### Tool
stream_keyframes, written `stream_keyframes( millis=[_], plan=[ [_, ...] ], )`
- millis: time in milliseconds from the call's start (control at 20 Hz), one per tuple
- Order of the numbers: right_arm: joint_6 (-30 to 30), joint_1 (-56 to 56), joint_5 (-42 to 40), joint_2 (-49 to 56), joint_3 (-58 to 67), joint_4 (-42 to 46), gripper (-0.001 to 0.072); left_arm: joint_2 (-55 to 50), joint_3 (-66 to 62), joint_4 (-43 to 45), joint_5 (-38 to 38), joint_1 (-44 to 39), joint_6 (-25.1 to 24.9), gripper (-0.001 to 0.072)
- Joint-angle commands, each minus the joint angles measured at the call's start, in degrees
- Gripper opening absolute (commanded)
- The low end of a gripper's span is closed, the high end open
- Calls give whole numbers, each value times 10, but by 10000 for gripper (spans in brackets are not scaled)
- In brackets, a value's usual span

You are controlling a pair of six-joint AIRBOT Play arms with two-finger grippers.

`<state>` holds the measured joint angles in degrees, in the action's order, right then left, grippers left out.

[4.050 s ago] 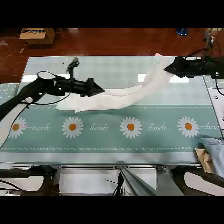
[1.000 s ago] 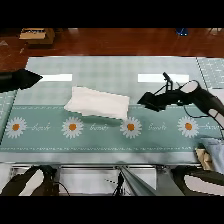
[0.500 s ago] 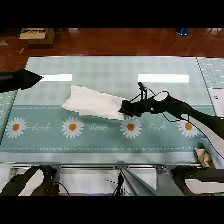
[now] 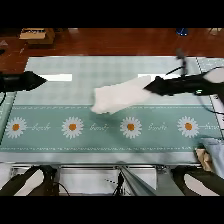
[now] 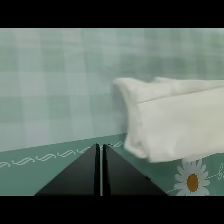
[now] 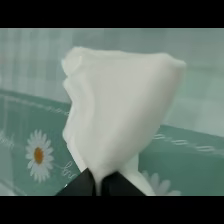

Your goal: Fold the shirts.

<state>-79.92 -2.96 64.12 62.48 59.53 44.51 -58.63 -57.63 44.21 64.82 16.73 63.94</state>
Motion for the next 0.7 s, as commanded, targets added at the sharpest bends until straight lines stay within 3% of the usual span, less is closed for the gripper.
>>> stream_keyframes(
  millis=[0, 100, 300, 500, 650],
  plan=[
    [-75, -179, 133, -128, 52, 153, 21, -30, 0, 0, -21, 0, 0, 61],
    [-74, -301, 210, -167, 74, 196, 19, -49, 0, 0, -43, 0, 0, 61],
    [-4, -532, 344, -194, 94, 268, 19, -95, 0, 0, -78, 1, -3, 61],
    [3, -681, 365, -193, 94, 309, 20, -147, 0, 0, -117, 1, -3, 61],
    [0, -717, 371, -193, 94, 391, 20, -180, 0, 0, -150, 1, -3, 61]
  ],
)
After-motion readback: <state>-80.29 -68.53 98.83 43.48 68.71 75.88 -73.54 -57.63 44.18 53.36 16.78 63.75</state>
